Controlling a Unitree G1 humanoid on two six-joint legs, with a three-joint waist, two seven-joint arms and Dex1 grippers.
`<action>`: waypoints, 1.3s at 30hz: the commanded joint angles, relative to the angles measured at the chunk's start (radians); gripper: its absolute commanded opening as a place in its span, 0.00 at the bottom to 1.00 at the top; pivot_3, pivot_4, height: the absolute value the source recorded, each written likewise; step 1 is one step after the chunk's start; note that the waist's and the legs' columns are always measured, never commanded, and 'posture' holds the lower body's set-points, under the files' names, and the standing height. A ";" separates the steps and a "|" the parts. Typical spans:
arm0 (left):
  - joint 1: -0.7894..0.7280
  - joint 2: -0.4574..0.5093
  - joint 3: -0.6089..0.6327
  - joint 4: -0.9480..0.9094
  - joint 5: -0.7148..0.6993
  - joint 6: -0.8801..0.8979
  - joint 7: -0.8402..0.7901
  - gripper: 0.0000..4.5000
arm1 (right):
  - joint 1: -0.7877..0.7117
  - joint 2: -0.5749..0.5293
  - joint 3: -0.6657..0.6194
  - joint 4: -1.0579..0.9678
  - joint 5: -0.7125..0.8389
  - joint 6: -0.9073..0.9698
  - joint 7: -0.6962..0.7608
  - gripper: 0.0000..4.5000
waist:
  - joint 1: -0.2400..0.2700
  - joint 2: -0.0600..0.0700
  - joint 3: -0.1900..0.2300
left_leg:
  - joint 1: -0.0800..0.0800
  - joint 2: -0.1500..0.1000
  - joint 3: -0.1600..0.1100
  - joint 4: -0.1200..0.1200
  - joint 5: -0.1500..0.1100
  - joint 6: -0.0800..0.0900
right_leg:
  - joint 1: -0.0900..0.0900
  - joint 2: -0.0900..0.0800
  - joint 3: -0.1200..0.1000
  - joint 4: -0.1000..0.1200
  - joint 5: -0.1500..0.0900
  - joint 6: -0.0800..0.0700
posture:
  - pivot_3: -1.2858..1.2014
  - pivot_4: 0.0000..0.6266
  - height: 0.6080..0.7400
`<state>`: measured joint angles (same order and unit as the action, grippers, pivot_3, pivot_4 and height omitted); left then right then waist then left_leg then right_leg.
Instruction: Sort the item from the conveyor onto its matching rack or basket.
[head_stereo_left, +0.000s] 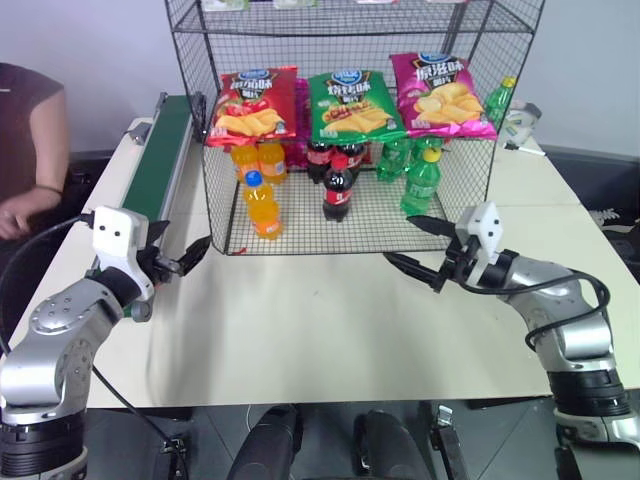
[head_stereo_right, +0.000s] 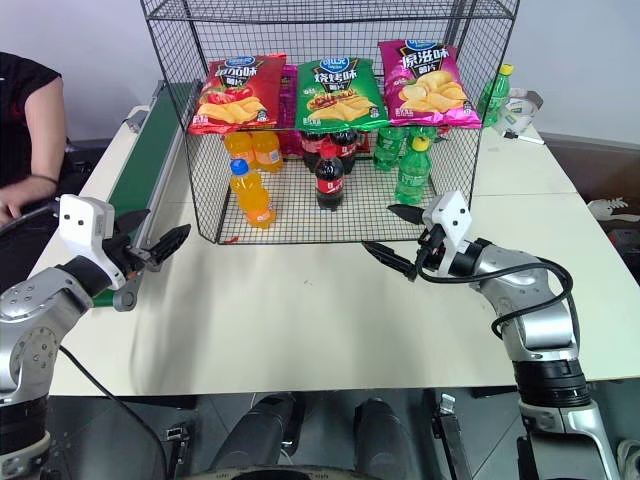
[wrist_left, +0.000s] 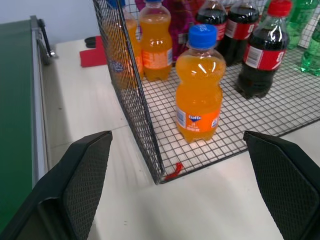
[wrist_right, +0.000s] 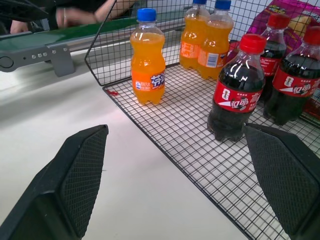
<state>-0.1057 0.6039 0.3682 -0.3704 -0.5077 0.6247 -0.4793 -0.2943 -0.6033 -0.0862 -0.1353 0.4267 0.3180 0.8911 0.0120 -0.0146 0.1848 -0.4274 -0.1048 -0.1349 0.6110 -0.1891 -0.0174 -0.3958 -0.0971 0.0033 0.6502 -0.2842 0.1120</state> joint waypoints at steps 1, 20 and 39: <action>0.012 0.001 0.020 -0.047 -0.015 0.001 0.008 0.97 | 0.009 0.003 -0.017 -0.048 0.018 -0.016 0.000 1.00 | 0.000 0.000 0.000 | 0.000 0.000 0.000 0.000 0.000 0.000 | 0.000 0.000 0.000 0.000 0.000 0.000 | 0.52 0.24 1.00; -0.008 -0.018 0.023 -0.018 -0.005 -0.039 0.042 0.97 | -0.068 0.064 0.033 0.051 -0.032 -0.097 -0.008 1.00 | 0.000 0.000 0.000 | 0.000 0.000 0.000 0.000 0.000 0.000 | 0.000 0.000 0.000 0.000 0.000 0.000 | 0.52 0.24 1.00; -0.069 -0.043 -0.012 0.101 0.025 -0.129 0.012 0.97 | -0.064 0.082 0.036 0.016 -0.040 -0.105 -0.041 1.00 | -0.002 0.000 0.000 | 0.000 0.000 0.000 0.000 0.000 0.000 | 0.000 0.000 0.000 0.000 0.002 0.003 | 0.52 0.24 1.00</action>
<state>-0.1615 0.5533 0.3346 -0.2699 -0.4886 0.5285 -0.4635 -0.3545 -0.5275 -0.0375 -0.0773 0.3762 0.2365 0.8511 0.0104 -0.0147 0.1848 -0.4273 -0.1049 -0.1350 0.6108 -0.1890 -0.0174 -0.3960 -0.0969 0.0031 0.6502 -0.2827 0.1147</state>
